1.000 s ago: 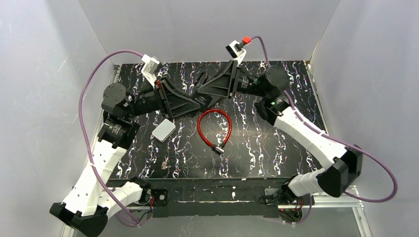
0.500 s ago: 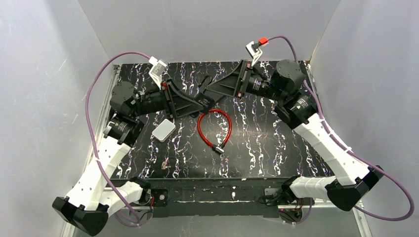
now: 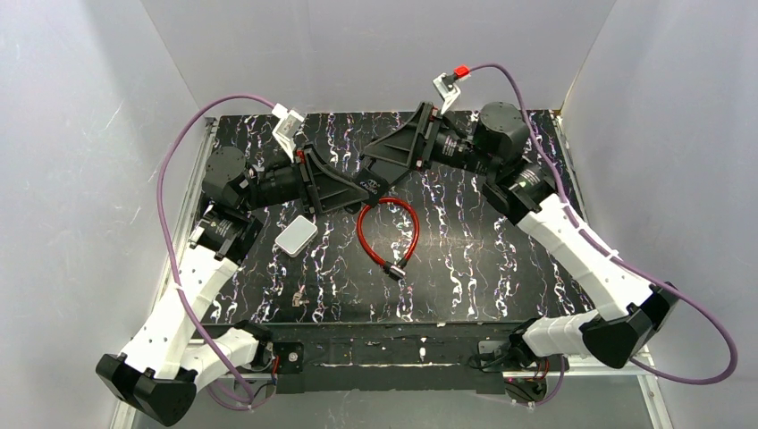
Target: Unlock with the key
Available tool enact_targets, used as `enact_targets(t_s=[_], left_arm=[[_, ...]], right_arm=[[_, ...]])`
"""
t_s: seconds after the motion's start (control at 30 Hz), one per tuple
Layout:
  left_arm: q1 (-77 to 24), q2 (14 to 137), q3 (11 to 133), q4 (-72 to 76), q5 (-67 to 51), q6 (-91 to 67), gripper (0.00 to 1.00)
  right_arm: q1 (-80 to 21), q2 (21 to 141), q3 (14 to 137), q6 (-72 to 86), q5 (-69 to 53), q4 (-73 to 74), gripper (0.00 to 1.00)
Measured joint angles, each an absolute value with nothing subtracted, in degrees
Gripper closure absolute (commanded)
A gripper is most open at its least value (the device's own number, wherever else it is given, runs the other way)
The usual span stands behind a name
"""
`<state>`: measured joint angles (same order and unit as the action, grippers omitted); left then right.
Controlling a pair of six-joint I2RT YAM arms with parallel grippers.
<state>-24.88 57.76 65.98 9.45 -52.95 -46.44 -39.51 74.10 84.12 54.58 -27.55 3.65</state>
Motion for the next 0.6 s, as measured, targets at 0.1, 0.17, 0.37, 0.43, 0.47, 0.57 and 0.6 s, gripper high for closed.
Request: enact_targets(t_s=[0.1,0.17,0.37,0.43,0.47,0.57,0.6], left_arm=[[-24.9,57.8,65.7,9.4,-52.6,-46.5,1.0],[-24.9,57.8,65.3,9.4,-52.4,-46.5,1.0],[-24.9,57.8,64.9,9.4,-52.2,-46.5,1.0],[-24.9,57.8,64.8,9.5,-52.0,-46.7,1.0],[-24.9,57.7,64.7,9.7,-52.1,-46.7,1.0],[-25.1,57.4,64.5,10.2,-52.4,-46.9,1.0],[-25.2,57.3,64.4,10.3,-52.6,-47.0,1.0]], right_arm=[[-40.1,76.4,85.2,55.8,-27.8,1.8,0.2],[-40.5,77.4,86.0,56.1,-28.0,1.4,0.21],[-43.5,79.5,87.5,57.1,-29.9,-1.5,0.29],[-44.3,79.5,87.5,57.3,-30.6,-2.7,0.32],[-44.5,79.5,87.5,57.2,-30.6,-3.4,0.34],[-45.1,79.4,87.4,57.4,-31.0,-5.0,0.44],[-45.1,79.3,87.2,57.4,-30.9,-5.4,0.49]])
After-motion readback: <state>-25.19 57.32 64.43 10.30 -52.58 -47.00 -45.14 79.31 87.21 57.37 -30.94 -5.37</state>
